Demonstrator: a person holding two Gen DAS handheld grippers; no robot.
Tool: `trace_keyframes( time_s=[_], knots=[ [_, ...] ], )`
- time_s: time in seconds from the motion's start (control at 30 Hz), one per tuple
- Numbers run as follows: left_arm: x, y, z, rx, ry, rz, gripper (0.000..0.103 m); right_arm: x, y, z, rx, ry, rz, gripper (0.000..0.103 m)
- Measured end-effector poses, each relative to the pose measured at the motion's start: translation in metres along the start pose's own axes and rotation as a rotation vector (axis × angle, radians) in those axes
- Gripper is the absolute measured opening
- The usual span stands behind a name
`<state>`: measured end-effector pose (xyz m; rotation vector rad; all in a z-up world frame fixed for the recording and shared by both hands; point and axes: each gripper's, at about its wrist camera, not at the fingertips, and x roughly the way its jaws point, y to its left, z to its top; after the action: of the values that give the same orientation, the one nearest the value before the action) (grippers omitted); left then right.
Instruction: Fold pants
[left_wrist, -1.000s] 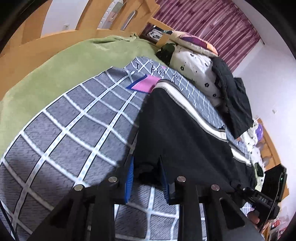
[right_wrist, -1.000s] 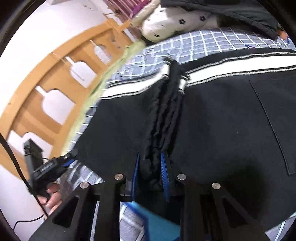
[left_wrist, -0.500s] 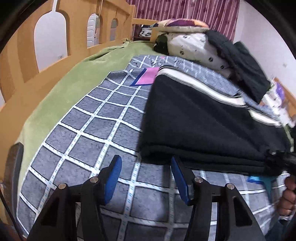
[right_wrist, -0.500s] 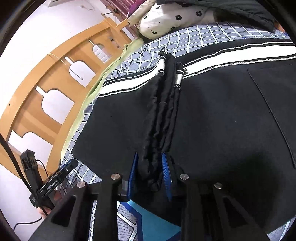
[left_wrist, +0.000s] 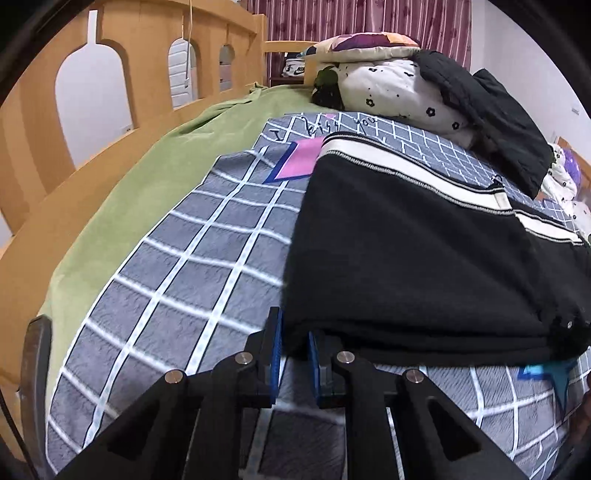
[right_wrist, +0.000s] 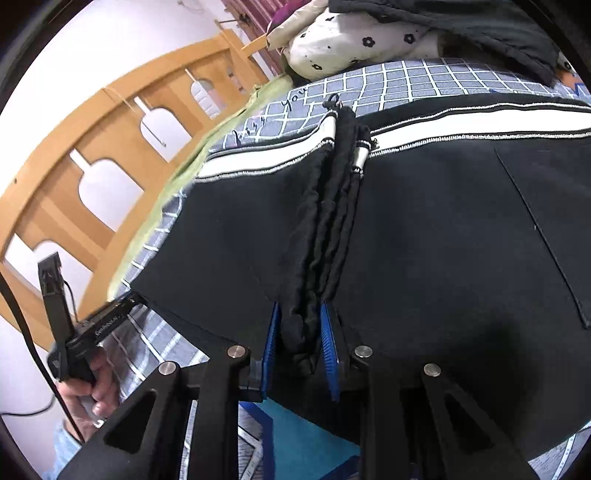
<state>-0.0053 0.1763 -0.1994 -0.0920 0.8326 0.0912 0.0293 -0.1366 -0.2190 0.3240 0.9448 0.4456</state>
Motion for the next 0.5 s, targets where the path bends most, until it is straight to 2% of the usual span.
trace_keyframes(
  time_s=[0.1,0.17,0.23,0.3,0.37,0.43,0.5],
  knots=[
    [-0.009,0.011,-0.006,-0.059,0.033,-0.041,0.013,-0.004,0.004,0.004,-0.011,0.027,-0.011,0.024],
    [-0.018,0.017,-0.008,-0.083,0.044,-0.031,0.014,-0.013,0.006,0.008,-0.034,0.039,0.002,0.024],
    [-0.026,0.02,-0.006,-0.084,0.036,-0.036,0.014,-0.028,0.013,0.017,-0.092,0.002,0.0,0.026],
    [-0.033,0.02,0.005,-0.088,0.006,-0.072,0.014,-0.039,0.02,0.032,-0.154,-0.06,-0.052,0.031],
    [-0.031,0.016,0.022,-0.089,-0.02,-0.103,0.027,-0.04,0.027,0.049,-0.208,-0.1,-0.092,0.032],
    [-0.024,0.005,0.039,-0.085,-0.041,-0.131,0.033,-0.031,0.03,0.068,-0.245,-0.122,-0.12,0.032],
    [-0.01,-0.004,0.048,-0.079,-0.039,-0.172,0.034,-0.013,0.032,0.084,-0.256,-0.116,-0.131,0.032]
  ],
)
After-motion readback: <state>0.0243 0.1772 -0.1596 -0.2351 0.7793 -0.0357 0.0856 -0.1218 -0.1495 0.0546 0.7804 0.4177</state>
